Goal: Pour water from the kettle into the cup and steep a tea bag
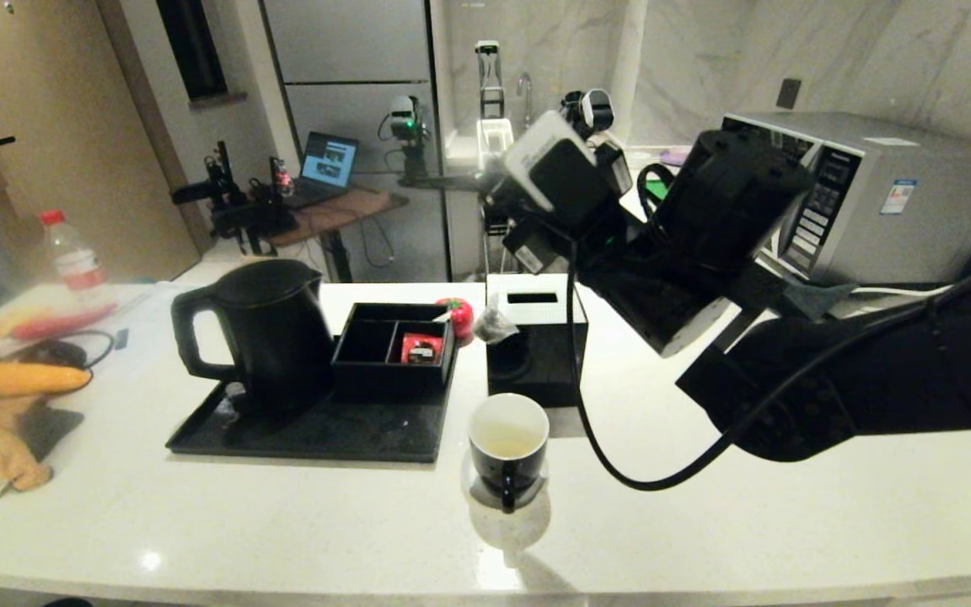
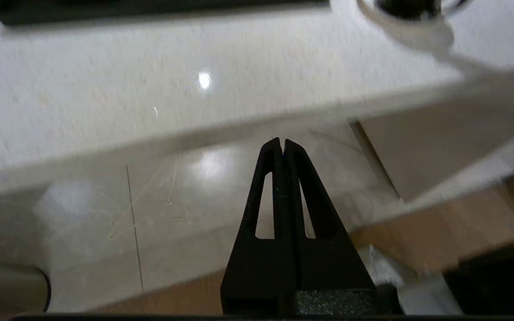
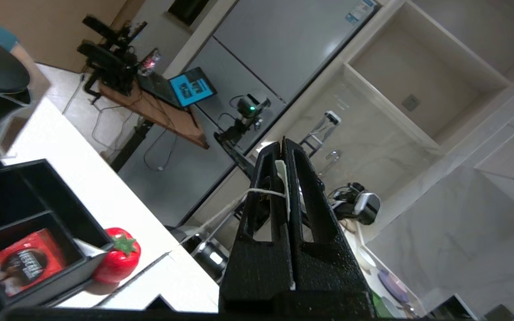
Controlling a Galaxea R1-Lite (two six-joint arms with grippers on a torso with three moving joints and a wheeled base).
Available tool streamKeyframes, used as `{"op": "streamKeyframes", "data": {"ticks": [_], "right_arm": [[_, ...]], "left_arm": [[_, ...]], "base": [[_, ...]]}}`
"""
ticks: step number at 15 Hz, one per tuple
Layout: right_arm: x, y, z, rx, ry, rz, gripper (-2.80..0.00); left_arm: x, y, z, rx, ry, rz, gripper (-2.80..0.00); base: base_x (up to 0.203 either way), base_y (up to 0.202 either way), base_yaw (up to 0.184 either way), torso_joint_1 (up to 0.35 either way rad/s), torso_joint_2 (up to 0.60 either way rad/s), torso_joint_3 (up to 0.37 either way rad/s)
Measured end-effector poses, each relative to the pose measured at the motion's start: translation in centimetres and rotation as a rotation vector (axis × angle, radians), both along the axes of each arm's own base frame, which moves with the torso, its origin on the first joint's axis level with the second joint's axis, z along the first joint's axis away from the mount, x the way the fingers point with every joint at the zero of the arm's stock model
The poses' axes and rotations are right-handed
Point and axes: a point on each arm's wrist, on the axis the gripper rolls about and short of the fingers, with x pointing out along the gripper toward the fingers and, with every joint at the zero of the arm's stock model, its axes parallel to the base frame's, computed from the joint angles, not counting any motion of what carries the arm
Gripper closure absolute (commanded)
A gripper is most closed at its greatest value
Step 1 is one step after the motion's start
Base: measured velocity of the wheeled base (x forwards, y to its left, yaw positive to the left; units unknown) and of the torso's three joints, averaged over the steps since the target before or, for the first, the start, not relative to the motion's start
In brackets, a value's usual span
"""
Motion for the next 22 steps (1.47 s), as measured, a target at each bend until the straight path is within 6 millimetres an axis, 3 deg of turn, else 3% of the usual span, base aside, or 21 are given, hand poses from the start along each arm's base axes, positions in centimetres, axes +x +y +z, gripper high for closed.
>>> {"op": "streamKeyframes", "data": {"ticks": [7, 16, 22], "right_arm": [[-1.1, 1.0, -0.9, -0.020, 0.021, 0.038, 0.00], [-3.5, 0.2, -6.1, -0.078, 0.082, 0.066, 0.00], [-3.9, -0.2, -8.4, -0.096, 0.104, 0.068, 0.00]], "left_arm": [[-0.8, 0.3, -0.1, -0.019, -0.045, -0.007, 0.00], [-0.8, 0.3, -0.2, -0.020, -0.049, -0.007, 0.00], [-0.8, 0.3, -0.2, -0.021, -0.049, -0.006, 0.00]], "base": [[0.000, 0.000, 0.000, 0.000, 0.00, 0.000], [0.000, 0.000, 0.000, 0.000, 0.00, 0.000], [0.000, 0.000, 0.000, 0.000, 0.00, 0.000]]}}
